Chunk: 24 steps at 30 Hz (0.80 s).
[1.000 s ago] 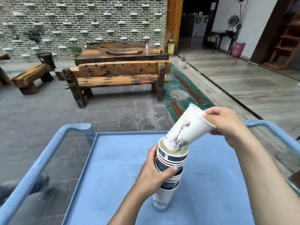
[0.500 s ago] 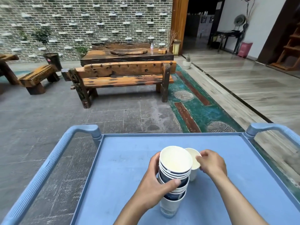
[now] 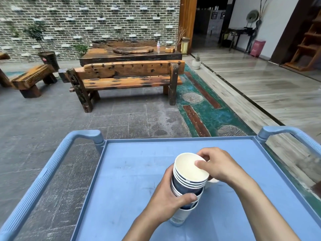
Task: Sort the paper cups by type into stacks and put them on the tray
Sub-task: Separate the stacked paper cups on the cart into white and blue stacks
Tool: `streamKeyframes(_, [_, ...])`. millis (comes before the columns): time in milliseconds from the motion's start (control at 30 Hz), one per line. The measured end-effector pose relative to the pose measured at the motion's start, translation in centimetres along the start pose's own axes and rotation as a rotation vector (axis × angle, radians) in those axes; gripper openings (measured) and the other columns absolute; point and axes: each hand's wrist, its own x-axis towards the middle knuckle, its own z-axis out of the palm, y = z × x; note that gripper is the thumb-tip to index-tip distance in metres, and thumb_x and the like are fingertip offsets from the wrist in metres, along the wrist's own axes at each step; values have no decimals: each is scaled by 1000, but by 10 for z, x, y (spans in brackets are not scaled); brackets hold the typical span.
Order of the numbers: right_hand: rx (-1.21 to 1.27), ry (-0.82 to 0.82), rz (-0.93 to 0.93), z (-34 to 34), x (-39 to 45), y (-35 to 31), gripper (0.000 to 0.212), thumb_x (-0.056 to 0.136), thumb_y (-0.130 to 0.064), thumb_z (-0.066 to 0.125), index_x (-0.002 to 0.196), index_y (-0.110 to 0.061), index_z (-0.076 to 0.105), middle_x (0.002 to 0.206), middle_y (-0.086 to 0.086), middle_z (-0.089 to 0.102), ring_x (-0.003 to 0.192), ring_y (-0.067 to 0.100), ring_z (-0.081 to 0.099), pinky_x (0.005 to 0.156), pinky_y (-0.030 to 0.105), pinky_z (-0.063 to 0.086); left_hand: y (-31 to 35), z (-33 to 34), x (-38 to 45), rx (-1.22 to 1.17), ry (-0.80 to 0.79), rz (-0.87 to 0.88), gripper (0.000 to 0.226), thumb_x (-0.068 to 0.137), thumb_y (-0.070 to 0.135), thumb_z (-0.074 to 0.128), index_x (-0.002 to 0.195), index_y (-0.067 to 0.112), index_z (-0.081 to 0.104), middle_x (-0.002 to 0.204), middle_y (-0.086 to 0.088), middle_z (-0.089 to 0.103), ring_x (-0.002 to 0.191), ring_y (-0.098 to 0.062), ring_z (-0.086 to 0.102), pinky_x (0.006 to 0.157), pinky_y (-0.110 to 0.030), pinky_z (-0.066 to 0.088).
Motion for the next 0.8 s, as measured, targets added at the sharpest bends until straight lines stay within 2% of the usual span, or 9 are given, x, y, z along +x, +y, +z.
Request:
streamKeyframes(100, [-103, -19, -7, -12, 0, -4, 9, 79, -20, 63, 71, -21, 67, 66, -5, 66, 54, 15, 68, 54, 29, 56, -1, 4, 0, 16, -10, -20, 78, 68, 31, 84, 128, 55, 42, 129, 26, 60, 120, 2, 56, 95, -25, 48])
streamKeyframes(200, [-198, 65, -95, -39, -2, -7, 13, 81, -20, 63, 70, -24, 63, 73, -5, 67, 69, 18, 65, 66, 35, 52, 0, 5, 2, 42, -2, -36, 77, 65, 36, 83, 129, 51, 43, 127, 22, 62, 117, 0, 59, 99, -36, 49])
streamKeyframes(267, [-108, 169, -176, -67, -9, -3, 17, 80, -21, 65, 66, -29, 62, 68, -8, 65, 68, 11, 60, 64, 32, 46, -3, 3, 1, 41, 7, -51, 82, 62, 37, 84, 132, 48, 41, 126, 18, 64, 116, -4, 60, 102, -40, 48])
streamKeyframes(367, [114, 419, -197, -115, -26, 24, 6, 72, -32, 64, 72, -28, 69, 63, -9, 67, 58, 1, 57, 59, 19, 46, -8, 2, -3, 58, 5, -69, 86, 58, 35, 86, 128, 56, 40, 126, 21, 60, 119, -6, 58, 105, -39, 46])
streamKeyframes(467, [172, 617, 23, -139, -34, 72, 15, 73, -32, 63, 84, -23, 69, 76, 8, 71, 79, 31, 69, 72, 45, 57, -15, 4, -6, 49, -24, -61, 89, 58, 35, 87, 126, 61, 37, 122, 34, 56, 122, -3, 53, 106, -35, 45])
streamKeyframes(567, [4, 676, 288, -125, -31, 118, 10, 77, -19, 59, 70, -18, 65, 60, 4, 66, 71, 35, 66, 57, 35, 51, -21, 6, -11, 41, -40, -42, 93, 59, 33, 88, 130, 61, 34, 125, 36, 53, 125, -1, 50, 107, -32, 42])
streamKeyframes(633, [-116, 621, 450, -105, -30, 139, 13, 76, -13, 56, 73, -14, 69, 55, 5, 64, 70, 34, 61, 59, 34, 44, -24, 6, -13, 32, -31, -32, 94, 60, 32, 87, 130, 62, 33, 126, 38, 52, 124, 4, 50, 105, -26, 42])
streamKeyframes(700, [-166, 537, 566, -83, -28, 154, 15, 76, -9, 56, 78, -13, 70, 66, 13, 70, 80, 36, 61, 64, 34, 43, -26, 6, -15, 19, -31, -29, 95, 60, 31, 87, 131, 62, 32, 126, 39, 51, 124, 6, 49, 100, -17, 42])
streamKeyframes(800, [-179, 516, 638, -59, -25, 167, 18, 76, -8, 56, 86, -12, 70, 92, 22, 70, 92, 40, 61, 71, 35, 43, -26, 7, -18, 12, -29, -40, 98, 59, 32, 88, 133, 58, 30, 125, 42, 51, 124, 9, 48, 99, -16, 41])
